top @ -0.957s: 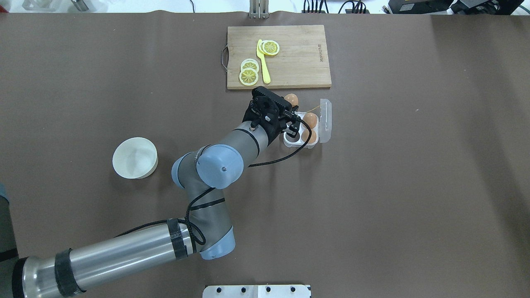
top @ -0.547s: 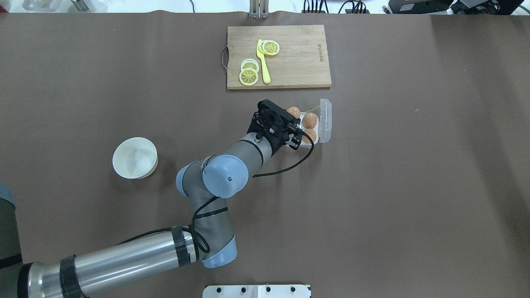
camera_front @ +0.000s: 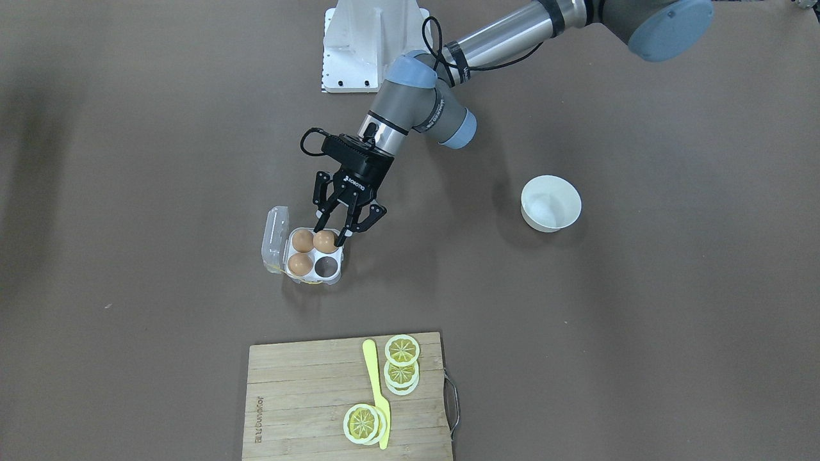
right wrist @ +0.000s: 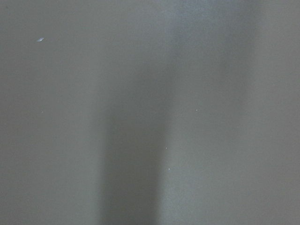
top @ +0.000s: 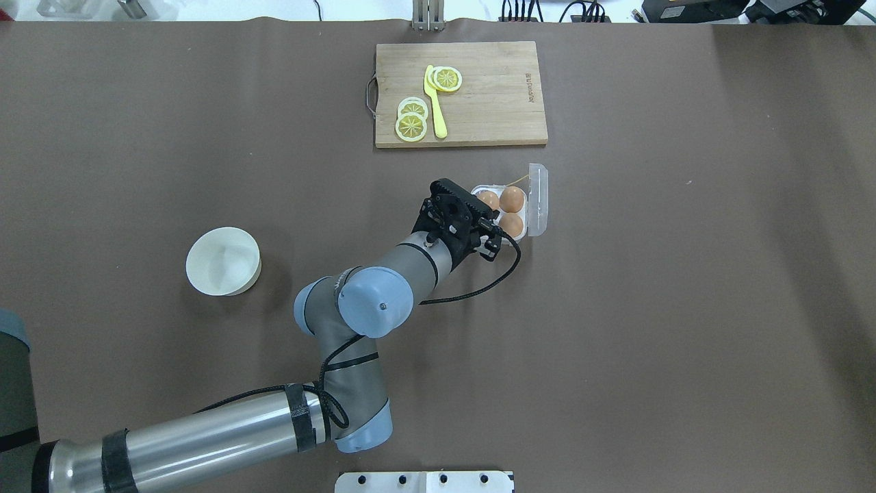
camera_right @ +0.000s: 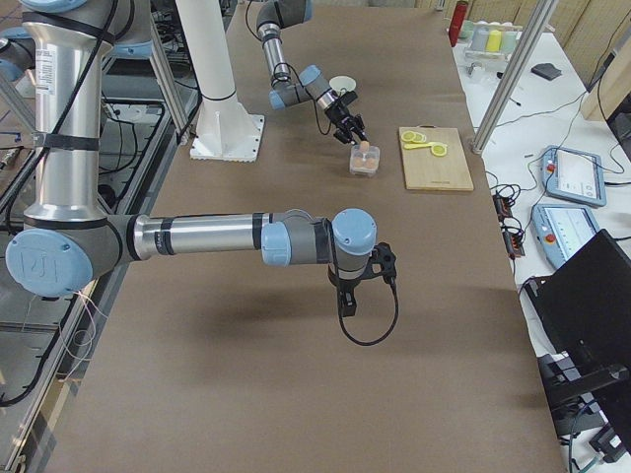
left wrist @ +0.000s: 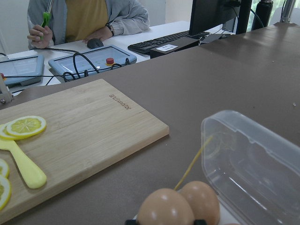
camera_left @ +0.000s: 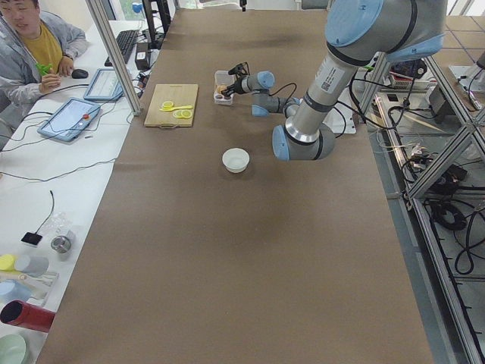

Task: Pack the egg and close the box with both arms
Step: 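Lower the egg into the empty cup and open the left gripper, then withdraw the left arm to rest while the right arm reaches toward the egg box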

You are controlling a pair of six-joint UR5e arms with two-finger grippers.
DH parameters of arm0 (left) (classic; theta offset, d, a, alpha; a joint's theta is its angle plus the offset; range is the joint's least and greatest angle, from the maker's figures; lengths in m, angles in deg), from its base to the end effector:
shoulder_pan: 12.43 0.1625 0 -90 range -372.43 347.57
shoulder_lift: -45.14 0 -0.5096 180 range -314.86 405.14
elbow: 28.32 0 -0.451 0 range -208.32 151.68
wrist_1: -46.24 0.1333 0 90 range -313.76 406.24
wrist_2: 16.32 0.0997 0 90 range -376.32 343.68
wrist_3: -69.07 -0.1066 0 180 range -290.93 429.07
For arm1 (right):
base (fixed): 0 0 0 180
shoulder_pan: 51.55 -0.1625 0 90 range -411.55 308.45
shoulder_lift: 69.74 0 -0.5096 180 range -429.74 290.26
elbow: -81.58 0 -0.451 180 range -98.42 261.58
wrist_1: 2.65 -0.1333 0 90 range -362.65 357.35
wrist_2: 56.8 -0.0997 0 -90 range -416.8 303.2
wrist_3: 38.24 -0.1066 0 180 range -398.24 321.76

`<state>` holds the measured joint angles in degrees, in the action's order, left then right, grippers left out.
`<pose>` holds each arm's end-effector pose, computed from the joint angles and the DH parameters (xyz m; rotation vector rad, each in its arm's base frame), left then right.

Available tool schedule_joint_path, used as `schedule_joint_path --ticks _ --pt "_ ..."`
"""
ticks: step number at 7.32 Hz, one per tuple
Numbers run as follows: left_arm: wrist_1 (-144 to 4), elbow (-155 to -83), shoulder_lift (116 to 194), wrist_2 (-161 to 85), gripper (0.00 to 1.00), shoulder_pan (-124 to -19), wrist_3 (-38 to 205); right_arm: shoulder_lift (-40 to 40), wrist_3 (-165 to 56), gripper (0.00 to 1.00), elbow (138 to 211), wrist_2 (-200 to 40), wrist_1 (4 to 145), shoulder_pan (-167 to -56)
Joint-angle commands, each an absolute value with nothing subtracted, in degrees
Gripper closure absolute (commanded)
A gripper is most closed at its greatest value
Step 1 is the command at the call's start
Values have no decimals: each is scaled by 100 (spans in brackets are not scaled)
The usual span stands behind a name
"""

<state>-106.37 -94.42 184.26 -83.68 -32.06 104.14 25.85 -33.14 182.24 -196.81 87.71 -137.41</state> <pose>0.7848 -0.4650 0.2079 1.1618 1.0090 0.1870 0.0151 -0.5070 0.6899 0.0844 -0.8730 -0.1867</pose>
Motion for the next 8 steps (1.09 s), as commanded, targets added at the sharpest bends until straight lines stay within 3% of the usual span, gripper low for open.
schedule_joint_path --ticks 1,2,3,4,5,8 --pt "-10642 -9441 18418 -8373 100 -3186 10432 2589 -3314 0 18239 -19681 8770 -13741" --pt "-10633 -9441 18427 -8373 60 -3186 10432 2580 -3314 0 18239 -19681 8770 -13741" --pt "-10625 -9441 18436 -8373 30 -3186 10432 2580 -3314 0 18239 -19681 8770 -13741" --pt "-10616 -9450 18436 -8373 11 -3186 10432 2580 -3314 0 18248 -19681 8770 -13741" --pt "-10598 -9450 18436 -8364 4 -3194 10432 2580 -3314 0 18248 -19681 8770 -13741" --pt "-10590 -9677 18436 -8399 7 -3360 10754 2406 -3619 0 18239 -19655 8761 -13698"
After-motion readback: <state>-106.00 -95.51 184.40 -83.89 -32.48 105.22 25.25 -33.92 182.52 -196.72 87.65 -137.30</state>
